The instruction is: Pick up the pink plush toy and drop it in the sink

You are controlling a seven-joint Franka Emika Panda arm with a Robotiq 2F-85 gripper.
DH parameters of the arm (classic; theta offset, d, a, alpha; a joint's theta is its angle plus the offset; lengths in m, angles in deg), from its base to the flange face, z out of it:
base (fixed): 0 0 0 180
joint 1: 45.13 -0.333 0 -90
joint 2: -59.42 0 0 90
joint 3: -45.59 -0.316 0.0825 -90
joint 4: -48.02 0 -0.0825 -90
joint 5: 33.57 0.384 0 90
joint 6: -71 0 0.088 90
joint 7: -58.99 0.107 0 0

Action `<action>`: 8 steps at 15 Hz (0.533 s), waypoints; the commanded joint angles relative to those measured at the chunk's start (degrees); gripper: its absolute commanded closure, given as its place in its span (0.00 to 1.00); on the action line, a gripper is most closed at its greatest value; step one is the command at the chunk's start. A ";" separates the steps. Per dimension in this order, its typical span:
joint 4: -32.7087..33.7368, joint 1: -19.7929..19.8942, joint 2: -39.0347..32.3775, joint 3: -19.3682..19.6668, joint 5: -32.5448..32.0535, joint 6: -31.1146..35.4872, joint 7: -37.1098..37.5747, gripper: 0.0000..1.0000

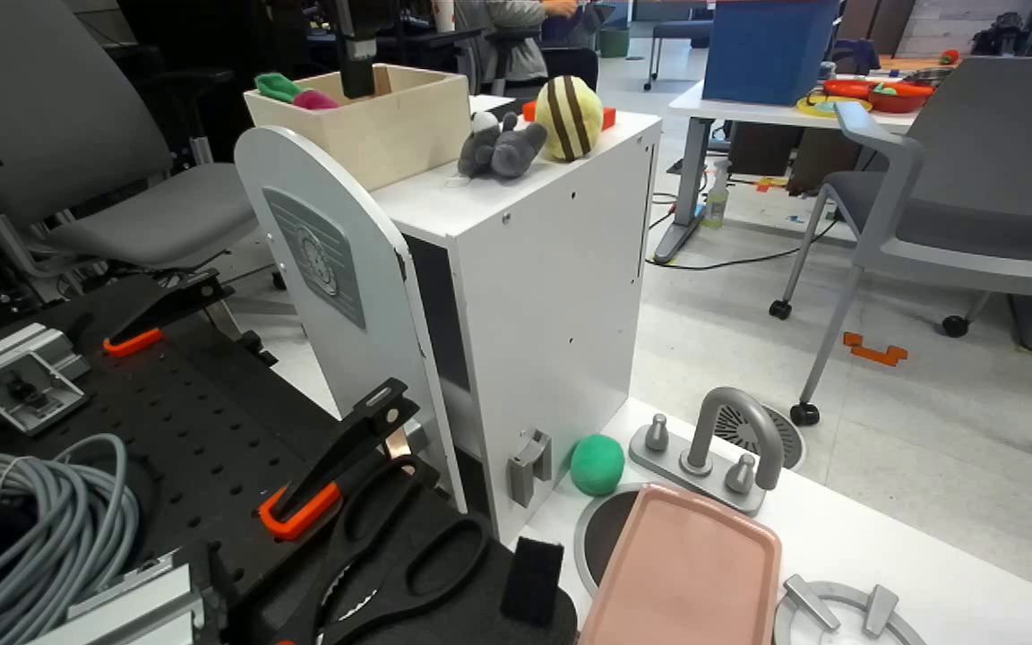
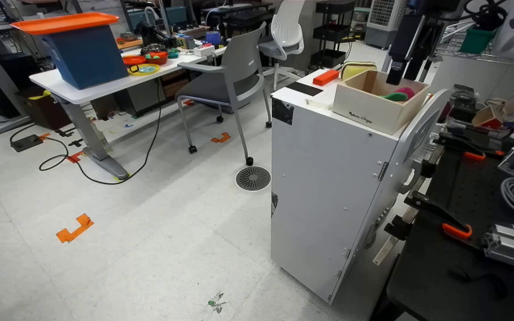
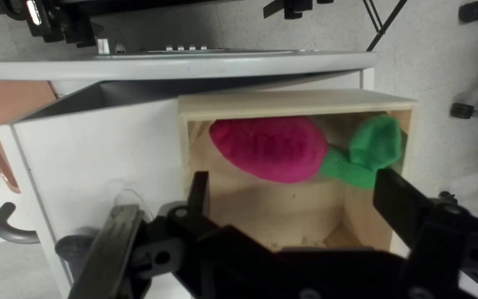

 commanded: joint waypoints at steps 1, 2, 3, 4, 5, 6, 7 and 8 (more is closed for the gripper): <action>1.00 0.13 -1.18 0.33 0.81 0.21 -1.40 0.00; 0.99 0.18 -1.35 0.35 0.56 0.32 -1.25 0.00; 0.98 0.21 -1.49 0.37 0.45 0.43 -1.22 0.00; 1.00 0.25 -1.76 0.39 0.38 0.48 -1.17 0.00; 0.99 0.29 -2.01 0.40 0.29 0.58 -1.10 0.00; 1.01 0.31 -2.22 0.40 0.30 0.60 -1.08 0.00; 1.03 0.34 -2.43 0.39 0.26 0.64 -1.04 0.00; 1.07 0.37 -2.73 0.39 0.24 0.68 -1.00 0.00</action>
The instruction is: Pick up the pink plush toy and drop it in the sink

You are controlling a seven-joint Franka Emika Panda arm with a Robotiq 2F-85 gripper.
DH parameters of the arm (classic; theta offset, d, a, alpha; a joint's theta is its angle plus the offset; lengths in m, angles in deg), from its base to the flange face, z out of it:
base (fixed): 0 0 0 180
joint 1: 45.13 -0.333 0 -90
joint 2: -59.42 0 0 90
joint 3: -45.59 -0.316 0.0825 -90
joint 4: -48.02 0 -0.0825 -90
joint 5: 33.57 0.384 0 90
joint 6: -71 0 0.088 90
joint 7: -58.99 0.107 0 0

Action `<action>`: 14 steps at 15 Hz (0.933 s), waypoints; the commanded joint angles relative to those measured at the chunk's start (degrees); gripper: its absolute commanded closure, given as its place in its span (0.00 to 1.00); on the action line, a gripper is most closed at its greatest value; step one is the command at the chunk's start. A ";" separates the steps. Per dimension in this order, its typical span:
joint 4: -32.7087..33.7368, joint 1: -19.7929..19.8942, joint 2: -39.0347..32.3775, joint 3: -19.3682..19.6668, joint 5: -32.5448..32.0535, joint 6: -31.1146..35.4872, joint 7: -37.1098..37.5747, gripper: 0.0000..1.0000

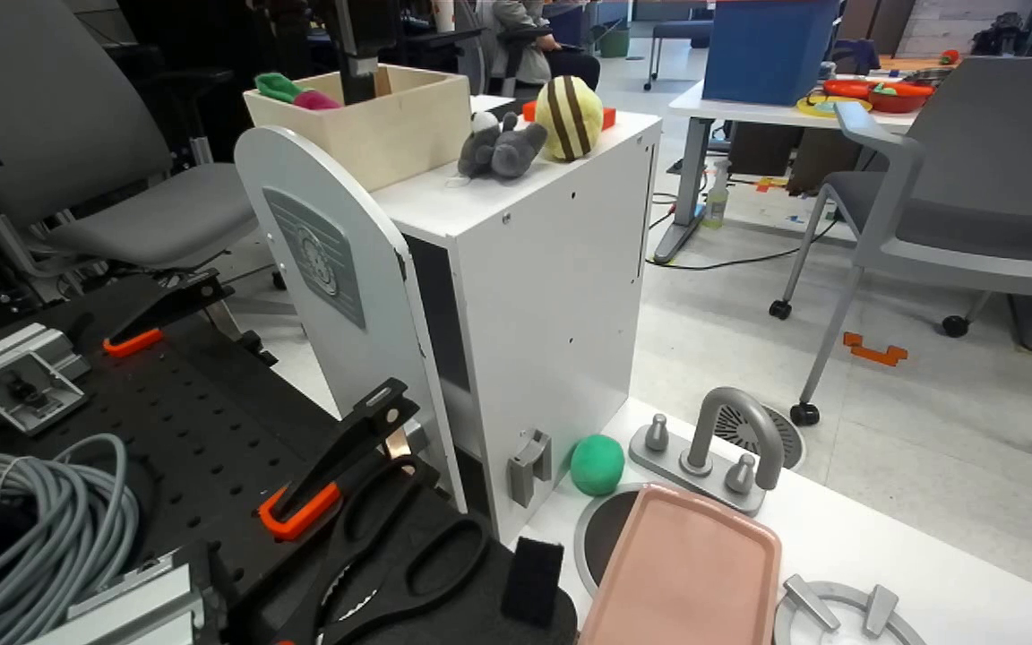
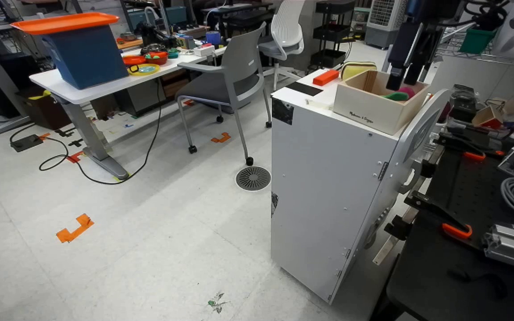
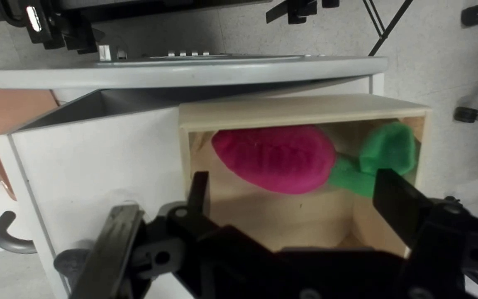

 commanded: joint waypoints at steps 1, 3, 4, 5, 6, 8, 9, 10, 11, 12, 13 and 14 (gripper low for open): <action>1.11 0.33 -1.65 0.24 0.21 0.36 -0.98 0.00; 1.20 0.34 -2.05 0.18 0.13 0.30 -0.96 0.00; 1.27 0.34 -2.25 0.14 0.07 0.31 -0.97 0.00; 1.35 0.35 -2.44 0.12 0.00 0.31 -1.00 0.10; 1.43 0.36 -2.59 0.11 -0.10 0.31 -1.01 0.28; 1.68 0.41 -2.93 0.08 -0.11 0.27 -1.05 0.42; 1.72 0.42 -2.98 0.06 -0.11 0.20 -1.00 0.51; 1.76 0.44 -3.02 0.05 -0.05 0.15 -1.02 0.58; 1.77 0.46 -3.01 0.05 -0.07 0.14 -1.03 0.66; 1.79 0.49 -2.96 0.05 -0.01 0.14 -1.07 0.73; 1.82 0.51 -2.91 0.06 0.01 0.12 -1.08 0.81; 1.86 0.52 -2.84 0.06 0.06 0.13 -1.15 0.86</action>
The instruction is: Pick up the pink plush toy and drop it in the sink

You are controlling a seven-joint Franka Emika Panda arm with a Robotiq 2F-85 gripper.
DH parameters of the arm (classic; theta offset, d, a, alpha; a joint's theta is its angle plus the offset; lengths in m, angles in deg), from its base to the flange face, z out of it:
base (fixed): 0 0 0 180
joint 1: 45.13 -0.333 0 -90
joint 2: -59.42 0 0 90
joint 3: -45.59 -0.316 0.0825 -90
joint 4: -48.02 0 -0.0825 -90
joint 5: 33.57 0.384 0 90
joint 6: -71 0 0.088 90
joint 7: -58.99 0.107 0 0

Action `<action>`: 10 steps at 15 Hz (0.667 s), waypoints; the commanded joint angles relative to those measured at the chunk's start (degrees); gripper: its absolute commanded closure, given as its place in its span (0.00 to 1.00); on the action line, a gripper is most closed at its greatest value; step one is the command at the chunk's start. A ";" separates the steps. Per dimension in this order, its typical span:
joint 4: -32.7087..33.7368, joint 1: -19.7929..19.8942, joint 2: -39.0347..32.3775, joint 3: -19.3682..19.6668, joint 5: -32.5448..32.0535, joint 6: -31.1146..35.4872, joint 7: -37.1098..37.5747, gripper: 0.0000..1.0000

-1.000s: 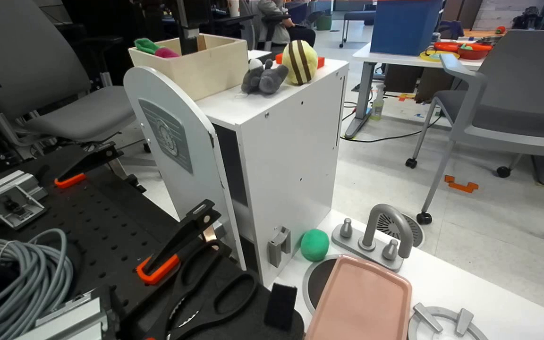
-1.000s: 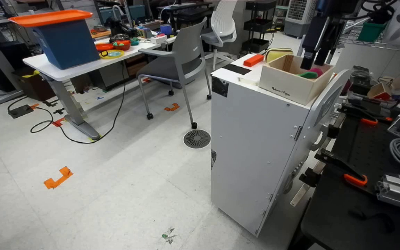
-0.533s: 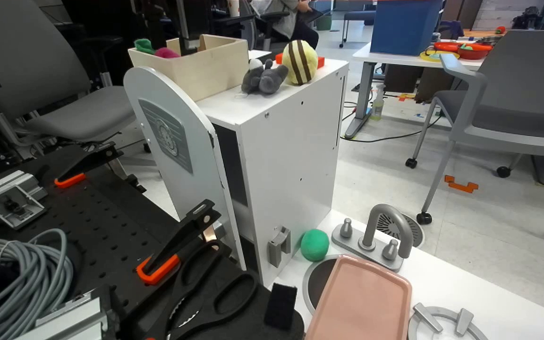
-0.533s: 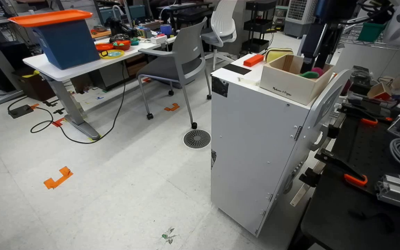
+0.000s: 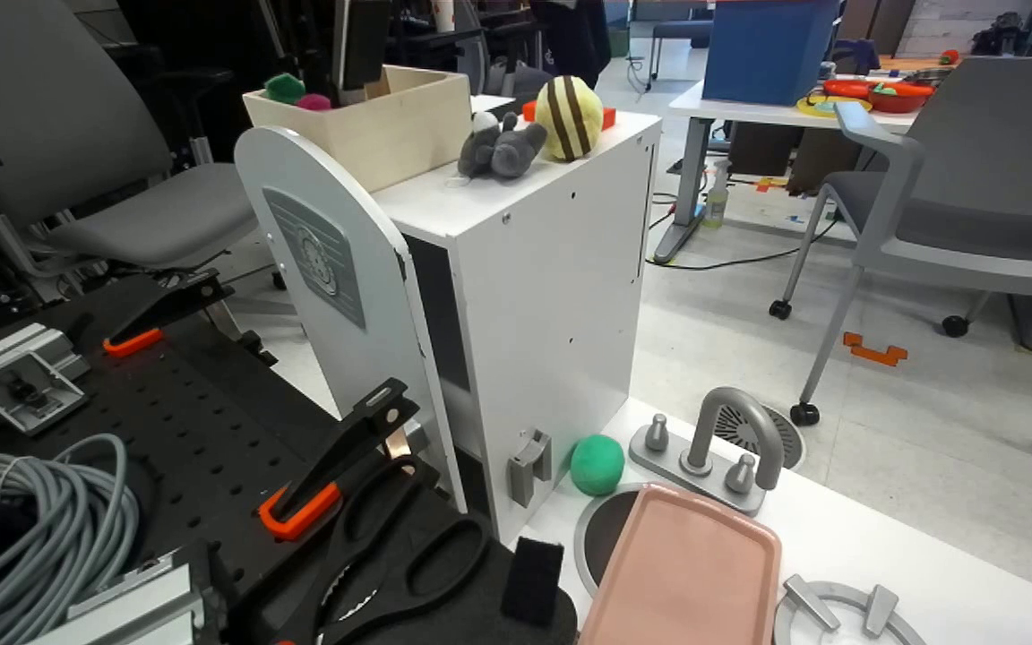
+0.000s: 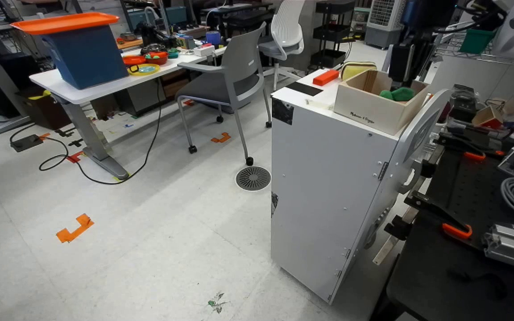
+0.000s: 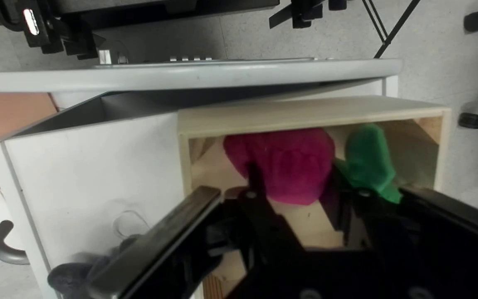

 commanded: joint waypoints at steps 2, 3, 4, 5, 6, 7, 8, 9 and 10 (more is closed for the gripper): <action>1.01 0.34 -0.41 0.05 0.04 0.10 -1.04 0.90; 1.04 0.34 -0.34 0.04 0.04 0.10 -1.07 0.92; 1.06 0.32 -0.27 0.02 0.04 0.11 -1.07 0.89; 1.05 0.27 -0.12 -0.02 0.01 0.11 -1.09 0.89; 1.04 0.20 0.10 -0.10 0.09 0.02 -1.18 0.90; 1.09 0.13 0.23 -0.18 0.07 -0.17 -1.21 0.89; 1.08 -0.06 0.57 -0.38 0.00 -0.30 -1.21 0.92; 1.01 -0.28 1.00 -0.63 -0.07 -0.40 -1.35 0.94; 1.07 -0.56 1.68 -0.93 -0.49 -1.16 -0.40 0.97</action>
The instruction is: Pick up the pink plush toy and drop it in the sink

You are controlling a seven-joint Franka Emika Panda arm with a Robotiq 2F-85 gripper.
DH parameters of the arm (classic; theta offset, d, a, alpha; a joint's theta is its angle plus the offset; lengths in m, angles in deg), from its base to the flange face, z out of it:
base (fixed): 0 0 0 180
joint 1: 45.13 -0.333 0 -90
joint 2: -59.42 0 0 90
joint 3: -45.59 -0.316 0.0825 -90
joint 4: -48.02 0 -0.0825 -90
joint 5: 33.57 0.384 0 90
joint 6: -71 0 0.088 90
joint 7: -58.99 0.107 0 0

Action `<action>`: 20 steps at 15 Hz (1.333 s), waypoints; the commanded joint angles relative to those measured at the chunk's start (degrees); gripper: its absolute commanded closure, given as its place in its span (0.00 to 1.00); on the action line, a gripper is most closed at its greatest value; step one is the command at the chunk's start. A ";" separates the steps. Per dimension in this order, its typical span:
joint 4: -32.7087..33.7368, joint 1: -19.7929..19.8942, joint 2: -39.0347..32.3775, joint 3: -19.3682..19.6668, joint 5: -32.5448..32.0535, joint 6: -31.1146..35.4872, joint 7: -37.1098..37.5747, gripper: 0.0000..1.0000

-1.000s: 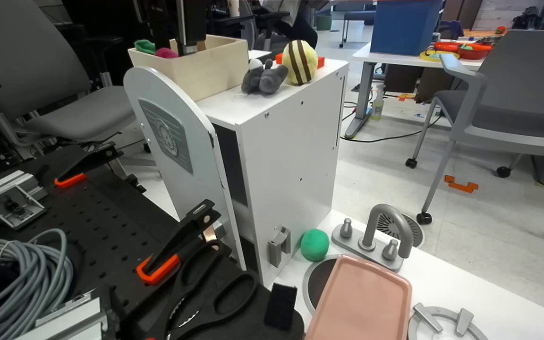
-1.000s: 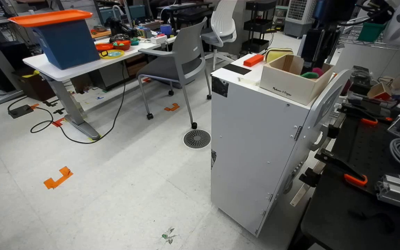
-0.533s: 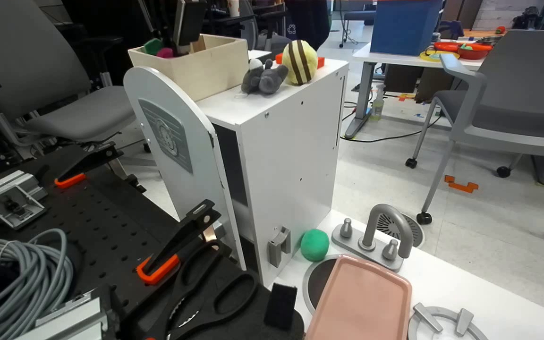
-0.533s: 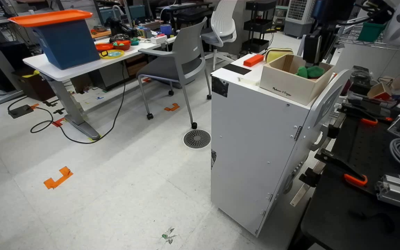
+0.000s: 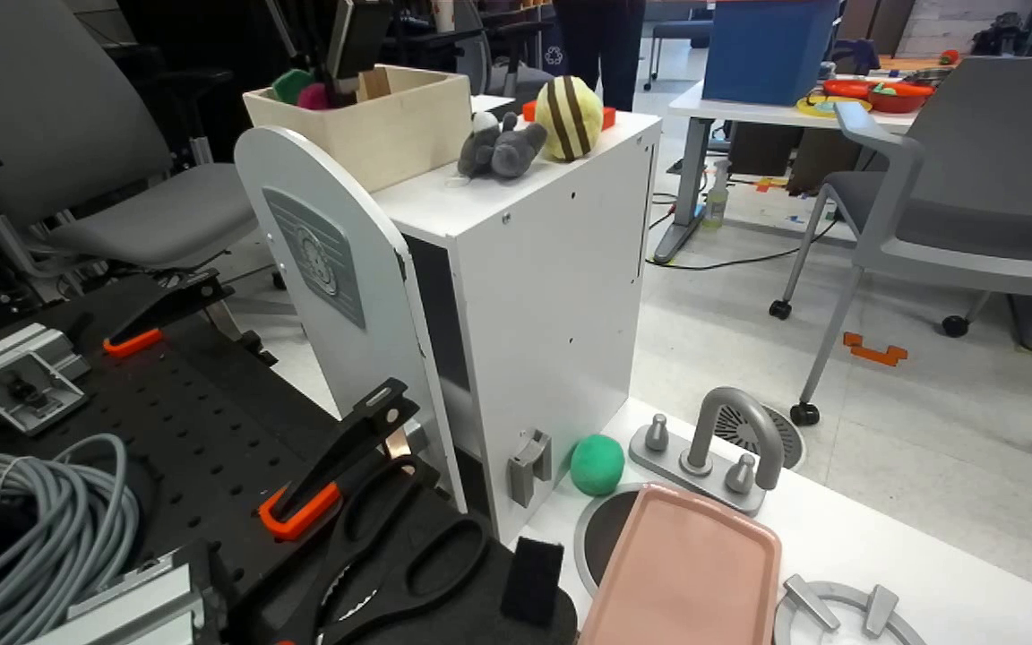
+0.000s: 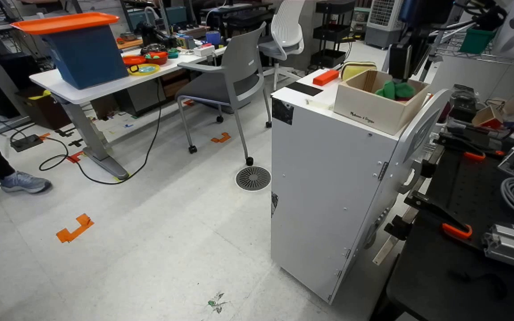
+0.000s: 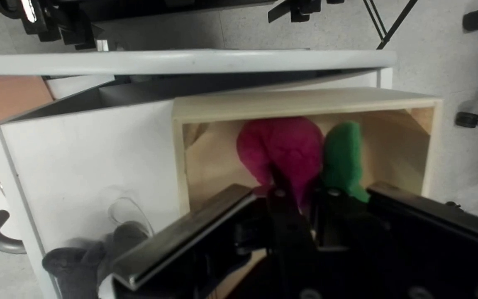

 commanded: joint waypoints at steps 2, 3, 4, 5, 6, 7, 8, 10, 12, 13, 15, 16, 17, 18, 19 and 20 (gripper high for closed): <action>0.23 -1.05 3.08 -1.31 -0.40 -1.28 0.54 0.97; 0.11 -1.36 3.80 -1.64 -0.63 -1.24 0.80 0.97; -0.16 -1.83 4.84 -2.06 -1.10 -1.26 1.24 0.97; -0.37 -2.28 5.73 -2.46 -1.56 -1.23 1.52 0.97; -0.57 -2.75 6.57 -2.92 -2.44 -1.18 2.12 0.97; -0.68 -3.13 7.25 -3.32 -3.10 -1.08 2.51 0.97; -0.82 -3.43 7.96 -3.77 -4.80 -0.87 3.93 0.97; -0.98 -3.82 9.00 -4.44 -7.30 -0.77 5.60 0.97; -1.07 -3.98 9.68 -4.92 -9.20 -0.92 6.99 0.97; -1.14 -4.04 9.96 -5.11 -10.10 -1.02 7.66 0.97; -1.23 -4.14 10.41 -5.34 -11.21 -1.15 8.51 0.97; -1.29 -4.14 10.59 -5.42 -11.58 -1.08 8.74 0.97; -1.40 -4.16 10.84 -5.52 -11.88 -1.08 9.05 0.97; -1.66 -3.96 11.23 -5.75 -13.01 -1.05 10.32 0.97; -1.88 -3.82 11.57 -5.86 -13.88 -1.17 11.21 0.97; -2.25 -3.58 12.15 -5.93 -15.13 -1.17 12.63 0.97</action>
